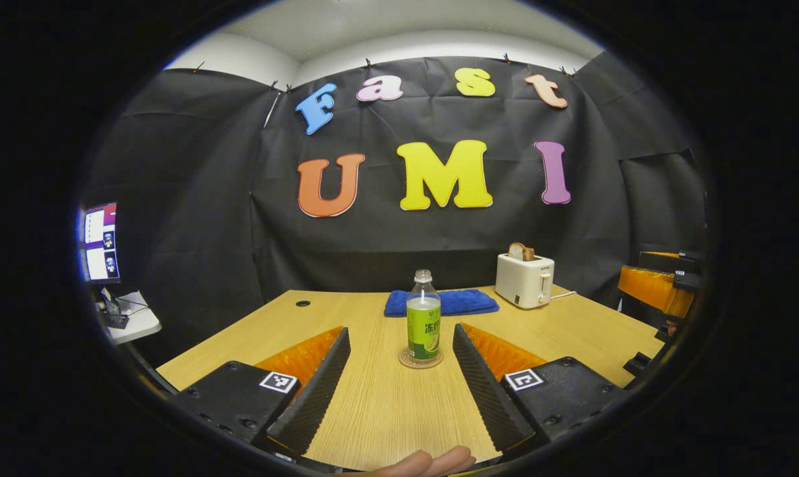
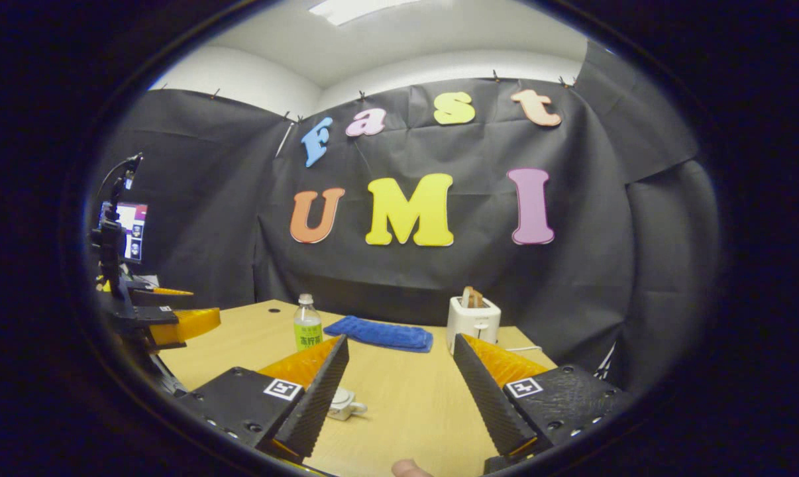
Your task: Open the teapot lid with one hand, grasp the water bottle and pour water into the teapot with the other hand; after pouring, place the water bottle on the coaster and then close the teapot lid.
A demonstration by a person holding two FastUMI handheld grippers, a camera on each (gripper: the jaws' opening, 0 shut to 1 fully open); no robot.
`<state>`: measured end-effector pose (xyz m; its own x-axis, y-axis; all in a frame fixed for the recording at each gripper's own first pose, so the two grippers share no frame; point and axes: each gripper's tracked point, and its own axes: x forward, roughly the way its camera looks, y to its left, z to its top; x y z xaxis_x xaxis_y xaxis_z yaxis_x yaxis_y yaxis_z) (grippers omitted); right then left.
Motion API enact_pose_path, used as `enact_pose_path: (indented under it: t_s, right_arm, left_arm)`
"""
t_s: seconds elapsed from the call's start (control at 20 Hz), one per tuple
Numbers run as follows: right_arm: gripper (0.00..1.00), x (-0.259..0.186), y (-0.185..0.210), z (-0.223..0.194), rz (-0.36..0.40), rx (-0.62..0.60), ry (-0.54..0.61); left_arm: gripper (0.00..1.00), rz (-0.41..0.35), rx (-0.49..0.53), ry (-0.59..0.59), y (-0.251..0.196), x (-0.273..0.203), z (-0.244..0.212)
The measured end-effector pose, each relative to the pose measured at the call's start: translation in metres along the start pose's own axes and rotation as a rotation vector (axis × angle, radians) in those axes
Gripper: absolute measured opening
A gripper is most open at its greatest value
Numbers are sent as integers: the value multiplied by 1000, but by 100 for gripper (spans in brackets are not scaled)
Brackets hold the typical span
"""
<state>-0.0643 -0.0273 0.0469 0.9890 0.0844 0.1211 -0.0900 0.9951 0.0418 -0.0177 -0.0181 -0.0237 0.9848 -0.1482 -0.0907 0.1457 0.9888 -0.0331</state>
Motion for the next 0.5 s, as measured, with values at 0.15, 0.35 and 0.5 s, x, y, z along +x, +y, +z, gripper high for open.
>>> enact_pose_path:
  t_s: [0.15,0.35,0.5]
  right_arm:
    - [96,-4,0,-1,-25,-25,9]
    - [95,4,6,-13,-20,-18,47]
    - [95,8,6,-17,-27,-20,55]
  left_arm:
    - [98,13,-2,-34,4,-7,11]
    - [97,-11,-22,-49,4,-8,15]
    - [97,-3,-19,-44,9,-5,12]
